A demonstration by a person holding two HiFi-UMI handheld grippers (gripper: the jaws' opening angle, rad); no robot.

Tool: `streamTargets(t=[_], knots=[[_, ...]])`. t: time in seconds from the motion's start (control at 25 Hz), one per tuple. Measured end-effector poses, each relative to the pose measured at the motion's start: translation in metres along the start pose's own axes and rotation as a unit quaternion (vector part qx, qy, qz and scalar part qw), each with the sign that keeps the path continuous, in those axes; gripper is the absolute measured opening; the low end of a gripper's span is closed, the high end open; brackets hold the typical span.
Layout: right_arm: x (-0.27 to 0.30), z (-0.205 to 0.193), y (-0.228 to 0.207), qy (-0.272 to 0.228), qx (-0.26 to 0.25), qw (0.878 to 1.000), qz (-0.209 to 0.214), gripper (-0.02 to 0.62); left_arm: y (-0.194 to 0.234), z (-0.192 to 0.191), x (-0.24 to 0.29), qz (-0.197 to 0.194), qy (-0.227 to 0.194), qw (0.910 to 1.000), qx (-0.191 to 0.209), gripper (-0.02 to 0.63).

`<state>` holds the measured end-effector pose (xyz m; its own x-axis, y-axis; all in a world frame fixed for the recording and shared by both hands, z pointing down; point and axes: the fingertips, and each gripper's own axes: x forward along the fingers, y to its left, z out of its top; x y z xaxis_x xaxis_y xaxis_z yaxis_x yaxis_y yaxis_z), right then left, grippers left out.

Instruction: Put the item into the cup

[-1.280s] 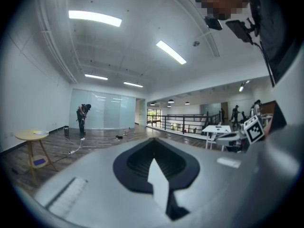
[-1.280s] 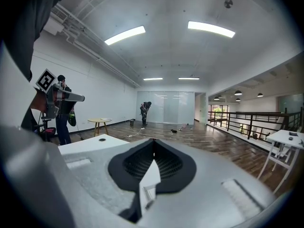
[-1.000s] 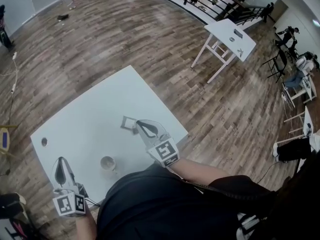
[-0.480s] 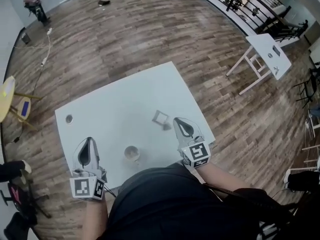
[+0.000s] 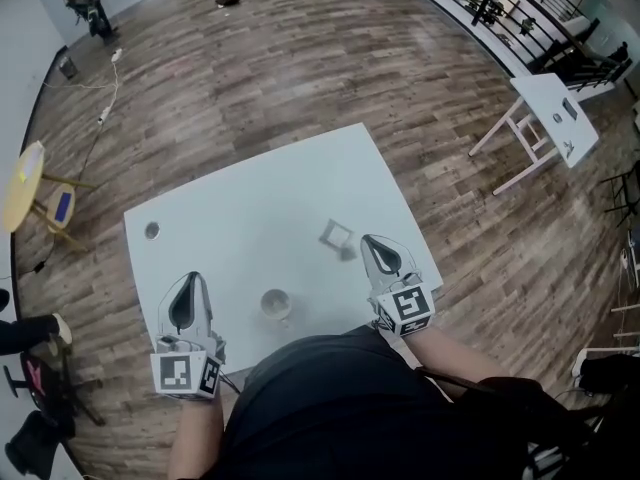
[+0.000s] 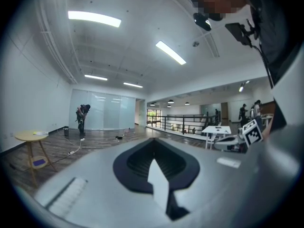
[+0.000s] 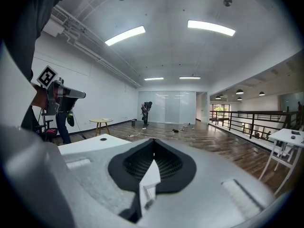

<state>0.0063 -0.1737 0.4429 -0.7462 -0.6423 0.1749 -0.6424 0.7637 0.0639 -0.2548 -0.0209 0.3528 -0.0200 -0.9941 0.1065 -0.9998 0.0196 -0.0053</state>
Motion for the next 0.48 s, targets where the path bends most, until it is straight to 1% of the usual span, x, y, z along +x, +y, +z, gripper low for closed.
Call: streamTargets(t=[0.12,0.32,0.48], knots=[[0.005,-0.002,0.006,0.004,0.001,1.0,0.004,0.002,0.007,0.001,-0.002,0.003,0.001,1.0,-0.003,-0.002],[0.025,0.002,0.024,0.009,0.017,1.0,0.023,0.0,0.03,0.006,-0.018,0.032,0.009,0.9994,-0.007,-0.002],[0.023,-0.003,0.022,0.018,0.019,1.0,0.009,0.0,0.033,-0.006,-0.018,0.024,0.01,0.9995,-0.016,-0.002]])
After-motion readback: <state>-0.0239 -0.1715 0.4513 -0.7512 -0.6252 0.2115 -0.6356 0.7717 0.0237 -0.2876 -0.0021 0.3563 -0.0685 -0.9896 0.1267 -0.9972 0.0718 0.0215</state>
